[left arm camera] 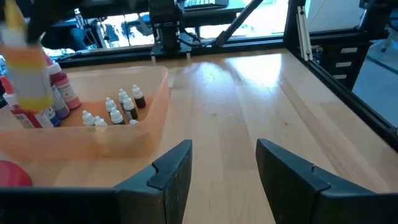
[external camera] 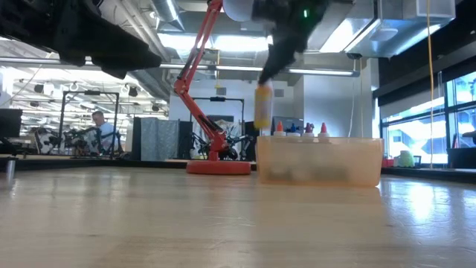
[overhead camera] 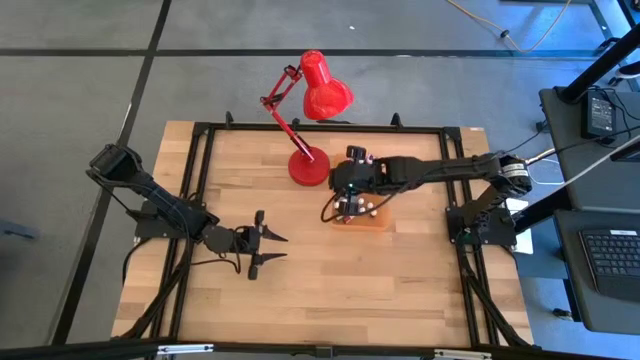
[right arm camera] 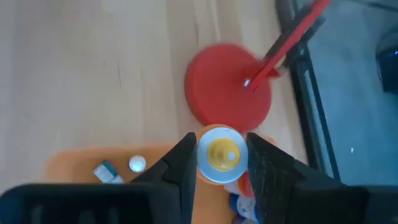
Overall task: Pick & Place food coloring
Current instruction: Put the large yellow food coloring bottle into the orange bin
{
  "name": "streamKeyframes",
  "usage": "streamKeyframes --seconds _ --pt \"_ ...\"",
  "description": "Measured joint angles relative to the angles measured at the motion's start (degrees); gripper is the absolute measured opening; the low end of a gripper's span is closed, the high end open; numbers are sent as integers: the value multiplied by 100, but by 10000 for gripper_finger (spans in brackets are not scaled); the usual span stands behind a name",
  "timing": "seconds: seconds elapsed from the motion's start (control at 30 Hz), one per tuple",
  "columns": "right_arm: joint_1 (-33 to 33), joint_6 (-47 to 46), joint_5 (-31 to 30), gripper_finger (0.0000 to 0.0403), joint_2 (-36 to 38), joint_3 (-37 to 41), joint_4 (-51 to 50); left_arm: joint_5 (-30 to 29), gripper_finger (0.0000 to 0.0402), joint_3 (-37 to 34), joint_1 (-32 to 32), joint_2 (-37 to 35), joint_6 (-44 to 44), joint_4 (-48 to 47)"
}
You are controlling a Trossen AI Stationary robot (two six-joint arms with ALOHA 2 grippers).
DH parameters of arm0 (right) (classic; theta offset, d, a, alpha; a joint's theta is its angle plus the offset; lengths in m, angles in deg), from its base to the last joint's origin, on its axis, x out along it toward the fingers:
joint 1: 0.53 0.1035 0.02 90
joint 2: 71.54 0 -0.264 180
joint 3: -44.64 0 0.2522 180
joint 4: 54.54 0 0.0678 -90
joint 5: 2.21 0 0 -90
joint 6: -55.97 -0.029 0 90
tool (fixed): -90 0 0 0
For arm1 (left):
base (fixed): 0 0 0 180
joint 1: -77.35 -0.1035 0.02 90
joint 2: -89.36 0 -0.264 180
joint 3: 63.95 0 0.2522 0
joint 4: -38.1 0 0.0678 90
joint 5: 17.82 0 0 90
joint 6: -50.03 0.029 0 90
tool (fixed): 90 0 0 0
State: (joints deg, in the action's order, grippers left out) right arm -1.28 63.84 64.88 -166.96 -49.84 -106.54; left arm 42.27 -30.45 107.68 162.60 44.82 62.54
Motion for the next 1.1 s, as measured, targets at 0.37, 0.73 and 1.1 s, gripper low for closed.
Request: streamKeyframes --seconds 0.37,0.73,1.1 --pt "-543 117 11 120 5 1615 1905 0 174 0 0 0 -172 -63" --pt "-1009 237 29 133 -2 2417 3033 0 177 0 0 0 -163 -77" --pt "-1148 143 -5 158 1 2480 3017 -1 177 0 0 0 -153 -77"
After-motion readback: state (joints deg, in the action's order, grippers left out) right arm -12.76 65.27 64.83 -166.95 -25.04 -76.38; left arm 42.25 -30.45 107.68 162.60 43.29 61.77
